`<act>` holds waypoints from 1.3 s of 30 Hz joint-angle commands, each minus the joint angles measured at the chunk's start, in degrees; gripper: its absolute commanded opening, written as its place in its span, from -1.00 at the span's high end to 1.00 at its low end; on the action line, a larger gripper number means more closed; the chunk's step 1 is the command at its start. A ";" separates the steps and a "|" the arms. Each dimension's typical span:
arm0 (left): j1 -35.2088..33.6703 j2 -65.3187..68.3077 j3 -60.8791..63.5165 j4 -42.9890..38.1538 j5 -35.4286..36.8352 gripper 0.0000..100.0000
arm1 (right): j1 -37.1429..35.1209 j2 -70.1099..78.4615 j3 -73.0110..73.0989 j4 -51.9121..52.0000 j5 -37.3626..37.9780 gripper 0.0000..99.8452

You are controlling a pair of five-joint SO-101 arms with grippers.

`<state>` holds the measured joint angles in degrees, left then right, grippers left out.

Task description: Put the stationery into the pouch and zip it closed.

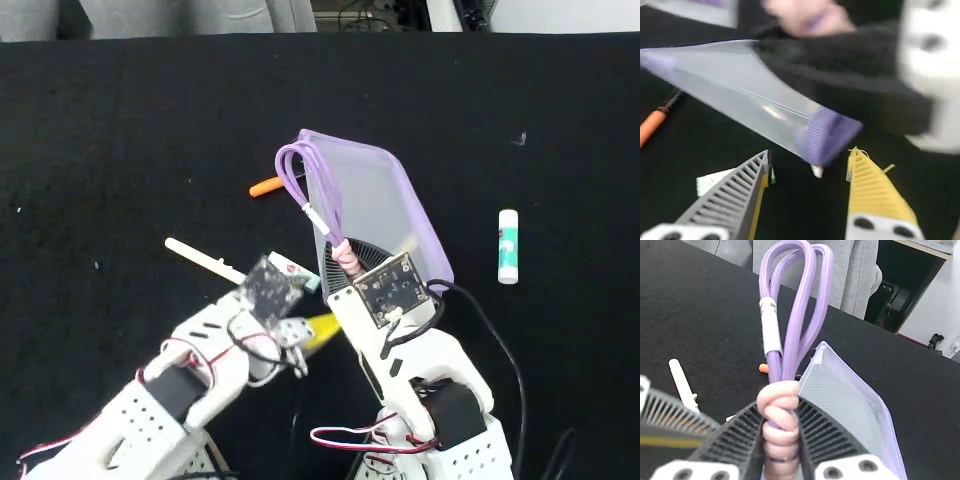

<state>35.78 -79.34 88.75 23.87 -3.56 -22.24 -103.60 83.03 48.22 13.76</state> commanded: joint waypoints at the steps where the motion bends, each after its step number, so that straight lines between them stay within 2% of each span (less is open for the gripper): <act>1: -2.24 10.29 -5.49 -6.24 2.46 0.50 | 0.97 -2.59 -3.82 -0.35 -0.53 0.98; 7: -2.51 12.57 -4.88 -10.99 2.46 0.50 | 0.97 -2.59 -3.74 -0.35 -0.35 0.98; 39: -2.51 12.48 -3.21 -14.86 2.73 0.50 | 1.32 -2.59 -3.21 -0.35 -0.18 0.98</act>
<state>33.93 -66.68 86.81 10.33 -1.54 -22.24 -103.60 82.95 48.22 13.76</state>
